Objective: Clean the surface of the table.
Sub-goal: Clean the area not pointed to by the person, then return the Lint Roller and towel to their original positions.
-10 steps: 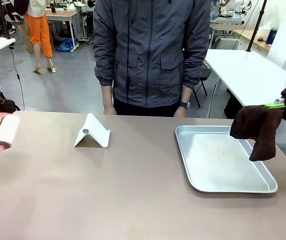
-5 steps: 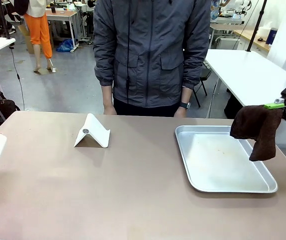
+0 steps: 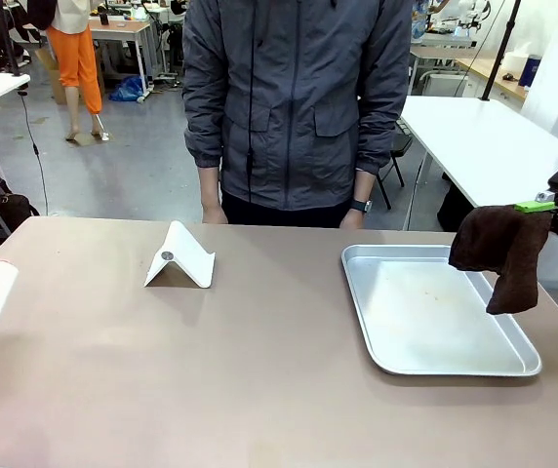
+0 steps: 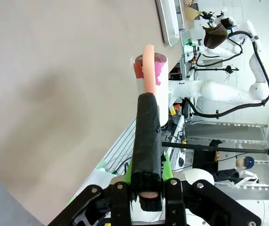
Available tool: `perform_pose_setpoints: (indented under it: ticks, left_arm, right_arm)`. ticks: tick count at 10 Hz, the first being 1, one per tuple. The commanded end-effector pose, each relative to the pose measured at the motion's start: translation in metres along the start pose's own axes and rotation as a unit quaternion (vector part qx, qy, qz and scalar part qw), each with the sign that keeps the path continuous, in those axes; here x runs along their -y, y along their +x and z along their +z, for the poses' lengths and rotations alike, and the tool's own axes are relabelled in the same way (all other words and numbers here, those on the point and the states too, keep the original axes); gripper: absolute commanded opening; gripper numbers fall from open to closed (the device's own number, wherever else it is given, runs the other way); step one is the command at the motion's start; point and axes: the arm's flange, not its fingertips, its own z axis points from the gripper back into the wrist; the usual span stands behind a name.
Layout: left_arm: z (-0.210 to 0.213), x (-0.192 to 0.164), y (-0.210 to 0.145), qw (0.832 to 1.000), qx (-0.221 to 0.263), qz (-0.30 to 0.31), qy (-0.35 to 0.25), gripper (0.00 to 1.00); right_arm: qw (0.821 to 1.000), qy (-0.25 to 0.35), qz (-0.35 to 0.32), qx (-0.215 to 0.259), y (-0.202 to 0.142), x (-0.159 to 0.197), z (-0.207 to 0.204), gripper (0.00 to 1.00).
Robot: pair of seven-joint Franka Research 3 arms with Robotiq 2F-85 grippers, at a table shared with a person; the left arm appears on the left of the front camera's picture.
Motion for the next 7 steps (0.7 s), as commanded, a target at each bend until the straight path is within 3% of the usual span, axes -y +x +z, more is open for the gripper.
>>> perform_pose_setpoints:
  ticks: [1,7]
  left_arm:
    - [0.0016,0.0012,-0.0025,1.000,0.003,-0.001,0.000,0.23]
    - [0.0016,0.0012,-0.0025,1.000,0.003,-0.001,0.000,0.23]
  right_arm:
    - [1.000,0.001,0.007,-0.006,-0.0016,-0.0031,0.0005,0.06]
    - [1.000,0.001,0.007,-0.006,-0.0016,-0.0031,0.0005,0.06]
